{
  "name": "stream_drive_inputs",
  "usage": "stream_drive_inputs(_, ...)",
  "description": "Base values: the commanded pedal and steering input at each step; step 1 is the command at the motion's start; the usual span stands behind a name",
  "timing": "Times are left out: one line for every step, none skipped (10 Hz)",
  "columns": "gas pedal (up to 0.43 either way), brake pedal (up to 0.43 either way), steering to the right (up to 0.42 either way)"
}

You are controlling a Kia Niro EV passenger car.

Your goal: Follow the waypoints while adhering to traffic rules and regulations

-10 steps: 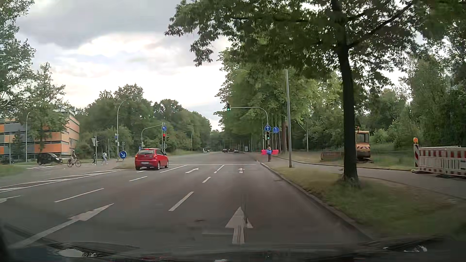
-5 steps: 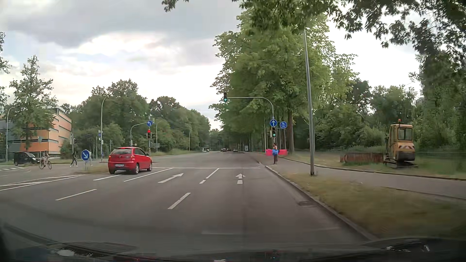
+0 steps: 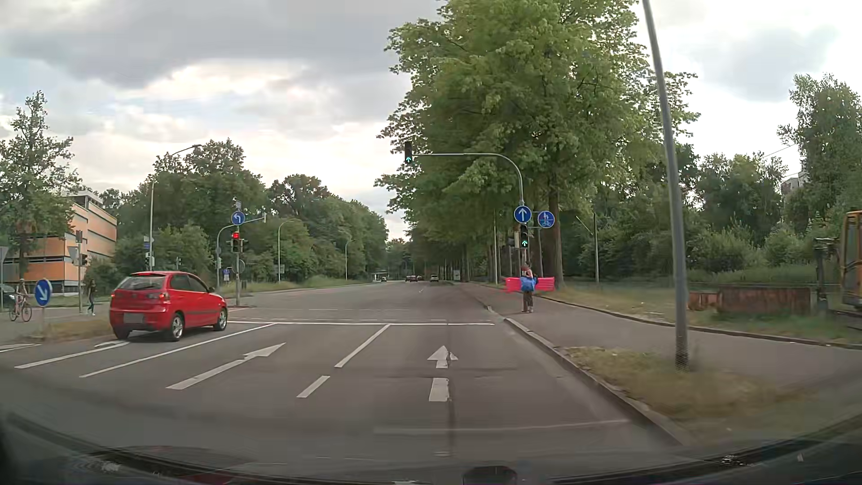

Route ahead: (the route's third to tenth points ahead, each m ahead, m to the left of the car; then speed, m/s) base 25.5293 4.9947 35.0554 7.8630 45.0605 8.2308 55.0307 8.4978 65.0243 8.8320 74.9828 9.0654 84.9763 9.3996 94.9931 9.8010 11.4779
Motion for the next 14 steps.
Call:
stream_drive_inputs(0.067, 0.000, -0.001)
stream_drive_inputs(0.067, 0.000, -0.001)
stream_drive_inputs(0.079, 0.000, -0.001)
stream_drive_inputs(0.079, 0.000, -0.001)
stream_drive_inputs(0.079, 0.000, -0.001)
stream_drive_inputs(0.079, 0.000, -0.001)
stream_drive_inputs(0.138, 0.000, -0.001)
stream_drive_inputs(0.157, 0.000, -0.001)
stream_drive_inputs(0.157, 0.000, -0.001)
stream_drive_inputs(0.157, 0.000, -0.002)
stream_drive_inputs(0.157, 0.000, -0.003)
stream_drive_inputs(0.157, 0.000, -0.002)
stream_drive_inputs(0.157, 0.000, -0.004)
stream_drive_inputs(0.157, 0.000, -0.005)
